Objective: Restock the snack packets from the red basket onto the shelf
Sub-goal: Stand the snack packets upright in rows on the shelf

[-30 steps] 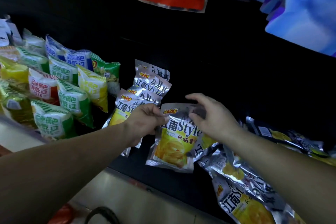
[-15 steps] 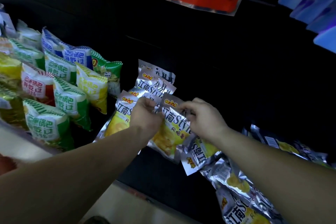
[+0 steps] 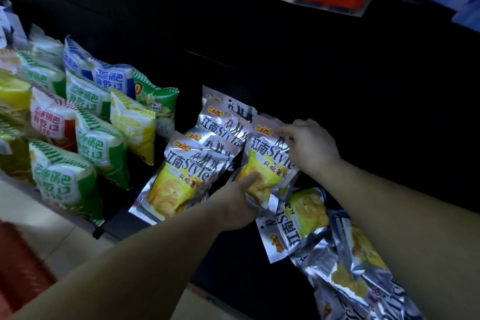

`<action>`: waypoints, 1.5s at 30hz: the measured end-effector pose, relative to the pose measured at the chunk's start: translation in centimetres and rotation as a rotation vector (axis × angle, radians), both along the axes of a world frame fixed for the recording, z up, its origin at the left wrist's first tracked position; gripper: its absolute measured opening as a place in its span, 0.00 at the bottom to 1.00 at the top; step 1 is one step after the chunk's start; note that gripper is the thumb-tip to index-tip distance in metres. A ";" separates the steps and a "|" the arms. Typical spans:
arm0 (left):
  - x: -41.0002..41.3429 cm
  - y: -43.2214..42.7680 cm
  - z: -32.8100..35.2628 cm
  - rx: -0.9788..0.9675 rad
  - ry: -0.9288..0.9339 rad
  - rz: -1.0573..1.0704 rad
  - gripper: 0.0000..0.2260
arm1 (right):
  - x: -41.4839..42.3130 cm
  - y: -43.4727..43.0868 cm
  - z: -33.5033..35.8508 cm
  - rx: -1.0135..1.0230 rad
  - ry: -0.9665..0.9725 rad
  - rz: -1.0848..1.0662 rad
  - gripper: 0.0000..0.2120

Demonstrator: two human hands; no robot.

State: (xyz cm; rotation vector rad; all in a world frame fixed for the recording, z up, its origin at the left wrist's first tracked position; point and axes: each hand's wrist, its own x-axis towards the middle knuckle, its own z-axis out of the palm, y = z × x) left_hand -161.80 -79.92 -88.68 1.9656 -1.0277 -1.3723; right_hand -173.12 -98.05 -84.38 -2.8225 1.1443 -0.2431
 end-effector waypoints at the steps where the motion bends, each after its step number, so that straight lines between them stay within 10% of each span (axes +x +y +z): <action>1: -0.4 -0.3 0.1 -0.005 0.049 0.029 0.35 | -0.1 0.2 0.0 -0.008 -0.036 0.014 0.21; 9: -2.8 -1.6 -3.0 -0.024 -0.093 0.001 0.42 | -5.3 5.0 0.0 -0.116 -0.228 0.026 0.16; 13: -1.3 -2.0 -3.0 -0.033 -0.118 -0.057 0.43 | -8.8 6.3 -1.8 0.278 -0.149 -0.074 0.08; 29: -1.6 0.5 -5.2 -0.221 -0.279 0.091 0.33 | -8.9 6.2 -7.1 0.601 0.462 -0.093 0.57; 45: -1.3 1.6 -3.9 -0.199 -0.314 0.088 0.30 | -10.2 9.9 -6.6 0.561 0.245 0.147 0.33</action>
